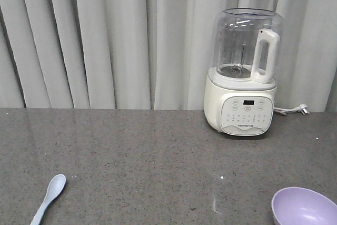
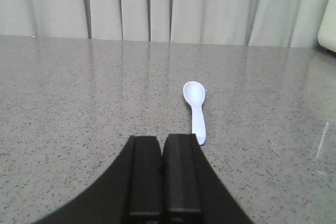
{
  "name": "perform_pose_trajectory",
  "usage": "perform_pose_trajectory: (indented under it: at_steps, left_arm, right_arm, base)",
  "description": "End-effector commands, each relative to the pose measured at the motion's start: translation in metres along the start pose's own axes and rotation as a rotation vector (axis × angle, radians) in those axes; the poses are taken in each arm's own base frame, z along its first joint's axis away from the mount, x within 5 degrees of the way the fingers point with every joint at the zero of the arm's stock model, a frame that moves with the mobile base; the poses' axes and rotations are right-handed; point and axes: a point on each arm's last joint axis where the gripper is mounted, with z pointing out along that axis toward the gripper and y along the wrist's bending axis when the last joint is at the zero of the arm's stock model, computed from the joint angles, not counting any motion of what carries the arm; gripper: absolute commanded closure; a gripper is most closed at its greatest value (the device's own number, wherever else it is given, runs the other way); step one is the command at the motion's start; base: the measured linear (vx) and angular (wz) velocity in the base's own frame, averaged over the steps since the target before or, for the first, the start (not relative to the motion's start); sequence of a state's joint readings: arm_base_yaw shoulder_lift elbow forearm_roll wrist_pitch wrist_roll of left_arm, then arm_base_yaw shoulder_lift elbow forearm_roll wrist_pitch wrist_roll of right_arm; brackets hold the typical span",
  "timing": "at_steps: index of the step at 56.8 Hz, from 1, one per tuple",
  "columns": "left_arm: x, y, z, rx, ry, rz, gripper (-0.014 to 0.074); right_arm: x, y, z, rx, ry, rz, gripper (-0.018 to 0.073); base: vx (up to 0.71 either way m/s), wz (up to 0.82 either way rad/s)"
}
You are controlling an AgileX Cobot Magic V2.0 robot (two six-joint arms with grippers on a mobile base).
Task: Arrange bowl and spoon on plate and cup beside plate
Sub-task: 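Lower the left gripper over the white spoon and close on its handle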
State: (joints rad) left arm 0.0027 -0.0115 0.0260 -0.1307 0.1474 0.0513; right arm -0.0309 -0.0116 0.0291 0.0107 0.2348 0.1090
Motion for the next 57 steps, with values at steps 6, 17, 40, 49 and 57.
perform_pose_trajectory:
  at_steps: [6, 17, 40, 49, 57]
  left_arm:
    - [-0.016, 0.000, -0.002, 0.001, -0.110, -0.012, 0.0603]
    - [-0.016, 0.000, -0.002, 0.001, -0.110, -0.012, 0.0603]
    - [-0.017, 0.000, -0.003, 0.000, -0.121, -0.012, 0.0603]
    - [-0.032, 0.000, -0.006, -0.006, -0.265, -0.013, 0.0603]
    - [-0.082, 0.001, -0.026, 0.023, -0.608, -0.189, 0.0603]
  right_arm:
    - [-0.006, 0.000, 0.000, -0.002, -0.083, -0.009, 0.0568]
    - [-0.006, 0.000, 0.000, -0.002, -0.083, -0.009, 0.0568]
    - [-0.009, 0.001, 0.000, -0.006, -0.112, -0.009, 0.0568]
    - [-0.039, 0.004, -0.009, -0.041, -0.414, -0.004, 0.0568]
    - [-0.095, 0.011, -0.034, -0.064, -0.635, -0.011, 0.0568]
  base:
    - [0.08, 0.01]
    - [0.04, 0.00]
    - [0.00, 0.00]
    - [0.00, 0.00]
    - [0.00, 0.00]
